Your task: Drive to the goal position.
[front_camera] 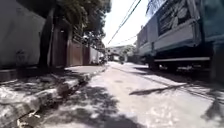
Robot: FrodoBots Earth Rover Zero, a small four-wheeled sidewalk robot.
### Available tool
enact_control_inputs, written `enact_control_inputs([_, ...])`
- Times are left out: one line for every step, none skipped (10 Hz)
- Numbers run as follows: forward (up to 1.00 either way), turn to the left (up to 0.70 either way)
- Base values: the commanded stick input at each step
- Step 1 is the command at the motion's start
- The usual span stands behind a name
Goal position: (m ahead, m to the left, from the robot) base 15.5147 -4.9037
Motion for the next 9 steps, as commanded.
enact_control_inputs([1.0, 0.0])
enact_control_inputs([1.0, 0.0])
enact_control_inputs([1.0, 0.0])
enact_control_inputs([1.0, 0.0])
enact_control_inputs([1.0, 0.0])
enact_control_inputs([1.0, 0.0])
enact_control_inputs([1.0, 0.0])
enact_control_inputs([1.0, 0.0])
enact_control_inputs([1.0, 0.0])
